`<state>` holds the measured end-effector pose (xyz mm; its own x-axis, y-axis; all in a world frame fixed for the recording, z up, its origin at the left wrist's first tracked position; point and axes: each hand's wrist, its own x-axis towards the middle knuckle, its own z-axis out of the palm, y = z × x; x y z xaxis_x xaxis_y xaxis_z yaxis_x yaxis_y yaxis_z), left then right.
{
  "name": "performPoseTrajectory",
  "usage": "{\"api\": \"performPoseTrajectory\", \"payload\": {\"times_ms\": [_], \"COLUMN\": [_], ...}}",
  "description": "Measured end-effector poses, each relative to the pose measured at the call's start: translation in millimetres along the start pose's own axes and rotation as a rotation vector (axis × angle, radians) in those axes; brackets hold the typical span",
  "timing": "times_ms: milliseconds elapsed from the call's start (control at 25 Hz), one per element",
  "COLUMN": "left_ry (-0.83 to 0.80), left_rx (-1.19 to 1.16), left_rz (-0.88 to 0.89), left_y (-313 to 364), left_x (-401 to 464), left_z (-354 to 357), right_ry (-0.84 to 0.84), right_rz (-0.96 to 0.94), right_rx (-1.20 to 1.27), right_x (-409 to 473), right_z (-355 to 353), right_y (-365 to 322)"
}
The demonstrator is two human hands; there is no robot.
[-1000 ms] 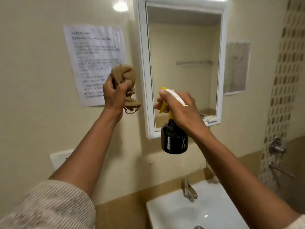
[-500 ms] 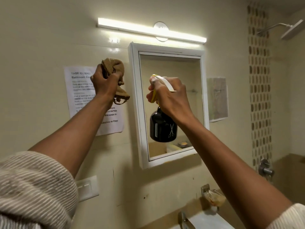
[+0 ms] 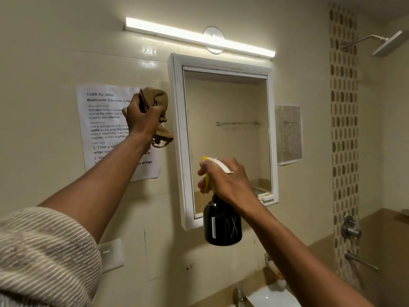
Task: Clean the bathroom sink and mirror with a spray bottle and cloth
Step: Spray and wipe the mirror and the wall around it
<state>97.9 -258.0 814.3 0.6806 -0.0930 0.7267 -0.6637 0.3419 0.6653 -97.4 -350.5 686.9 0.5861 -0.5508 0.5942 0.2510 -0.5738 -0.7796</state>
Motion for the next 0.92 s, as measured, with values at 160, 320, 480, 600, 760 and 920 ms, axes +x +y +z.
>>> {"api": "performPoseTrajectory", "payload": {"times_ms": [160,320,480,600,760,920], "left_ry": [0.0,0.041,0.052,0.027,-0.032,-0.079], "left_rx": [0.029,0.142,0.255,0.366,0.635,0.71], "left_rz": [0.005,0.062,0.182,0.283,0.269,0.336], "left_y": [-6,3,39,66,62,45], "left_x": [2,9,38,57,78,73], "left_z": [8,21,38,58,79,80], "right_ry": [-0.044,-0.044,-0.011,-0.015,-0.029,-0.038], "right_rz": [0.081,0.094,0.071,0.022,0.013,0.001], "right_rx": [-0.04,-0.068,-0.034,-0.031,0.024,0.073], "right_x": [-13,-15,2,11,18,24], "right_z": [2,-2,-12,-22,-32,-37], "right_y": [23,39,40,41,53,60]}}
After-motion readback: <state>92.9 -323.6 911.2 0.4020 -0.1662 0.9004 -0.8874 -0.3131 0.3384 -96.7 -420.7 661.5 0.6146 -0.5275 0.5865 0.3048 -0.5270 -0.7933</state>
